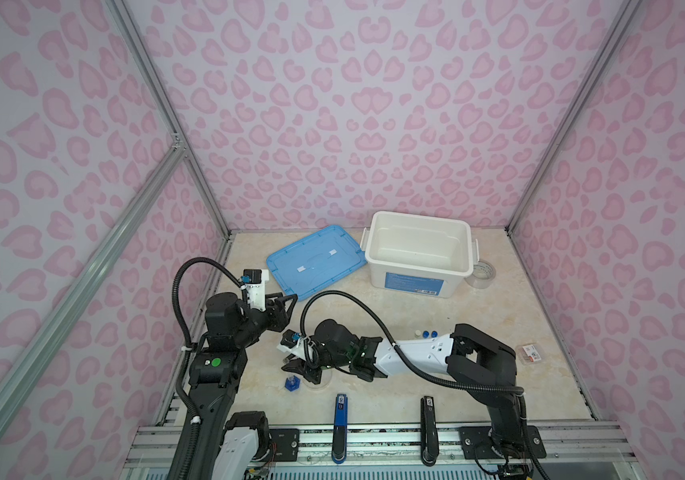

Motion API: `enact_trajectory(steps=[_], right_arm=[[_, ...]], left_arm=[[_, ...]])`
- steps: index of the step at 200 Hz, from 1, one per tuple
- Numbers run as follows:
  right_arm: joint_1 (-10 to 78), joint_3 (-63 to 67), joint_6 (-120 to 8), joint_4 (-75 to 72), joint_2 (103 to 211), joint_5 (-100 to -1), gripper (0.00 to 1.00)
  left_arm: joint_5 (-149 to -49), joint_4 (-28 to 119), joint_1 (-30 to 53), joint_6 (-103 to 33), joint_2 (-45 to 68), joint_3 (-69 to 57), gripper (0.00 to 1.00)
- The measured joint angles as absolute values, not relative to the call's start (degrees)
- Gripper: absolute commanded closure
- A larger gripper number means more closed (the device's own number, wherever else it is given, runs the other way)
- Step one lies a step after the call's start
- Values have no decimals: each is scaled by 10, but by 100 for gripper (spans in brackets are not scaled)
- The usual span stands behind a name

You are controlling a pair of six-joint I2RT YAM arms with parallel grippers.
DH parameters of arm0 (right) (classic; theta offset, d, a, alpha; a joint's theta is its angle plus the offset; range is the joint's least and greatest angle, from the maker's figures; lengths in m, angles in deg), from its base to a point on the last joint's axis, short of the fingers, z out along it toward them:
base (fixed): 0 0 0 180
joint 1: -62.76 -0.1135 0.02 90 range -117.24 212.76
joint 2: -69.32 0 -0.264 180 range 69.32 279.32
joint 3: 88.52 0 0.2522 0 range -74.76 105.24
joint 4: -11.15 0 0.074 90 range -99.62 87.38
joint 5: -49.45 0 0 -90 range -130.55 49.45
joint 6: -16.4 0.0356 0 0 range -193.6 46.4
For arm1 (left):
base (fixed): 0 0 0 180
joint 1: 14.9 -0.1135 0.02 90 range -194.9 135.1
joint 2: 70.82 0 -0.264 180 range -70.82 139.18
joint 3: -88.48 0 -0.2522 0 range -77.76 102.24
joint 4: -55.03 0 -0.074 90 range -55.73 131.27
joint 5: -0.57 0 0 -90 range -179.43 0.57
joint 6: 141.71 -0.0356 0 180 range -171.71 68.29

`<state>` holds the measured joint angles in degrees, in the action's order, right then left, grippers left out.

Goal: Organize the chemistry lab equipment
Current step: 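Carry the glass cylinder with the right gripper over the white bin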

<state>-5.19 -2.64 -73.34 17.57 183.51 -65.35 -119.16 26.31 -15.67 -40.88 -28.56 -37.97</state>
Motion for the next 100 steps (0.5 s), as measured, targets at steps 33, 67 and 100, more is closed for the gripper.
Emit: enact_trajectory(steps=[33, 67, 100], right_arm=[[-43, -40, -734, 174, 1793, -645, 81], [-36, -52, -733, 160, 1757, -630, 81], [-31, -66, -733, 144, 1724, -625, 81]], left_arm=[[-1190, 264, -157, -409, -286, -378, 49], [-1190, 264, -157, -411, -284, -372, 49], [-1190, 262, -157, -413, -284, -359, 49]])
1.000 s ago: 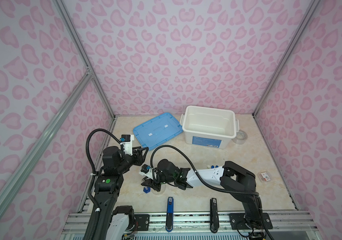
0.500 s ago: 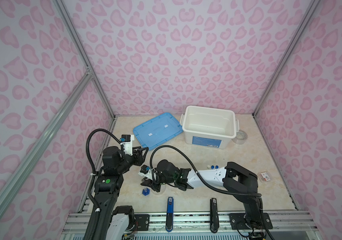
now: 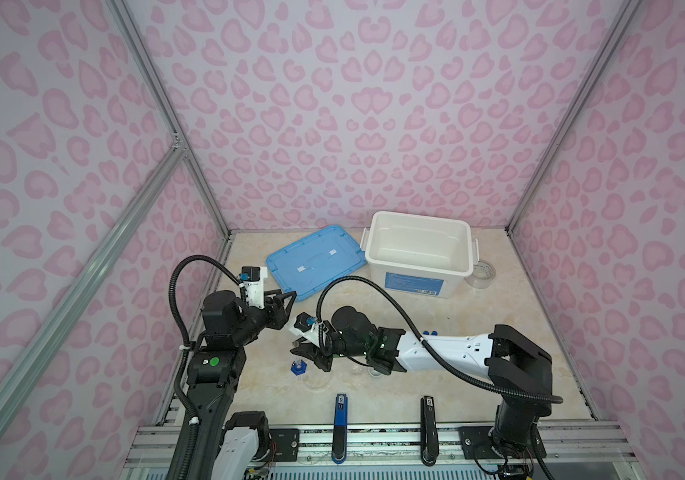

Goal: Organize the chemistry lab equipment
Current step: 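Carry the glass cylinder with the right gripper over the white bin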

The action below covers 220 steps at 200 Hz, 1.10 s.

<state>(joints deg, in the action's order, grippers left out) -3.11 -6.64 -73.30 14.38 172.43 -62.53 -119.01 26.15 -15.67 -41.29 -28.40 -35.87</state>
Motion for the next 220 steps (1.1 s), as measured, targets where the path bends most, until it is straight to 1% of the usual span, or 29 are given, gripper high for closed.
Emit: enact_trajectory(steps=[49, 122, 186, 220], right_arm=[[-17, -83, -733, 104, 1656, -611, 81], [42, -90, -743, 1, 1533, -584, 82], [107, -26, -764, -111, 1485, -544, 82], [161, 18, -779, -155, 1474, -510, 82]], left_arm=[[-1196, 266, -157, -415, -276, -334, 49], [-1223, 301, -150, -414, -228, -305, 49], [-1220, 324, -91, -431, -178, -267, 49], [-1209, 323, -47, -459, -141, -244, 49]])
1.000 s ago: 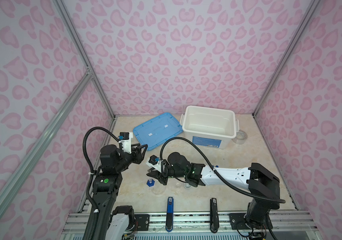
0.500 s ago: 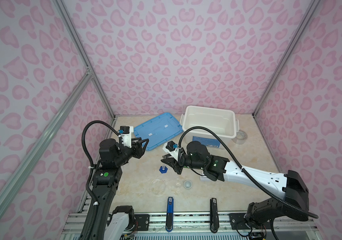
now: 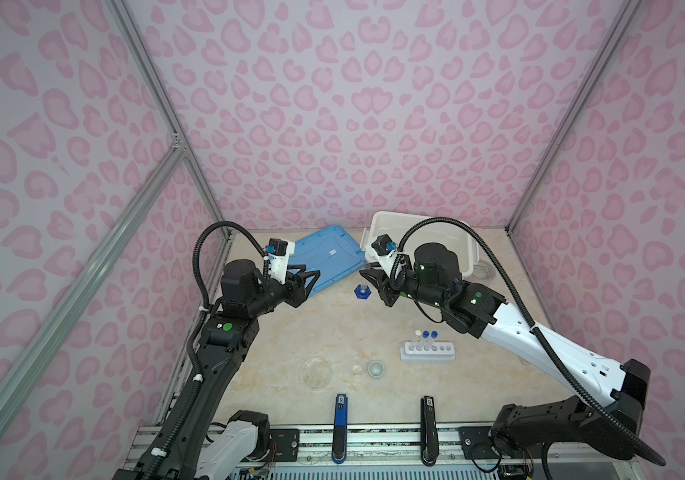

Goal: Organize the chemistry lab equipment
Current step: 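Carry the glass cylinder with the right gripper over the white bin, then lower the glass cylinder upright into the white bin with the right gripper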

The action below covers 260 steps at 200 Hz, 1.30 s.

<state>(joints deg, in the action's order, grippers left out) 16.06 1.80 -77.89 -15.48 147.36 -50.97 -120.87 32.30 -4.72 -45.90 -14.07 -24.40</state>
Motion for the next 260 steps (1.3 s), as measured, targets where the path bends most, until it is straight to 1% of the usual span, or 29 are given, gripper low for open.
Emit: enact_trajectory(steps=[36, 72, 152, 219, 260], right_arm=[[205, 46, -788, -184, 1478, -495, 82], [262, 81, -792, -192, 1505, -481, 83], [353, 184, -813, -185, 1633, -486, 83], [383, 254, -817, -150, 1747, -515, 83], [395, 263, -818, -110, 1807, -511, 83]], left_arm=[[-1198, 319, -23, -485, -112, -227, 49], [-1196, 319, -8, -498, -91, -214, 49], [-1196, 309, 22, -502, -68, -197, 49], [-1197, 302, 54, -487, -52, -176, 49], [-1175, 297, 71, -468, -57, -178, 49]])
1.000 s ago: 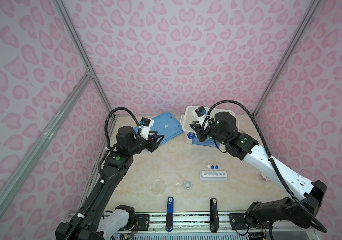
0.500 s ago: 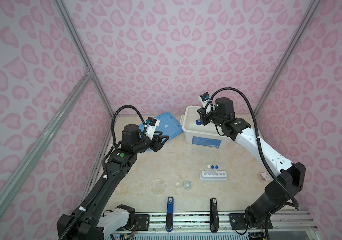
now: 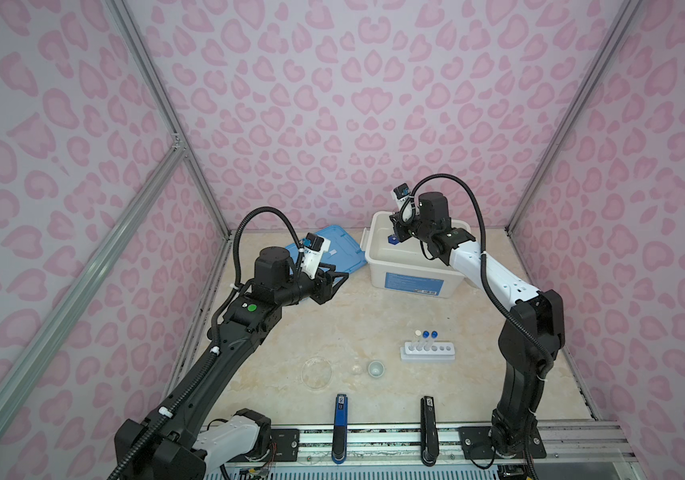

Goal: Organize the chemistry lab equipment
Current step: 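Lower the glass cylinder upright into the white bin with the right gripper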

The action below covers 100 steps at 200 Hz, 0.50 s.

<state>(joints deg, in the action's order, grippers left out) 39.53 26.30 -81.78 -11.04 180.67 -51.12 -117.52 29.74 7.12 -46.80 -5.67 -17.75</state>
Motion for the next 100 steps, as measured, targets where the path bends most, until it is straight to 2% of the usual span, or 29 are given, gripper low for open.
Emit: enact_trajectory(steps=[43, 100], right_arm=[[416, 291, -809, -73, 1876, -539, 83], [436, 309, -791, -29, 1946, -577, 83]], left_arm=[[-1144, 289, 77, -455, -89, -183, 49], [-1130, 276, 77, -442, -76, -176, 50]])
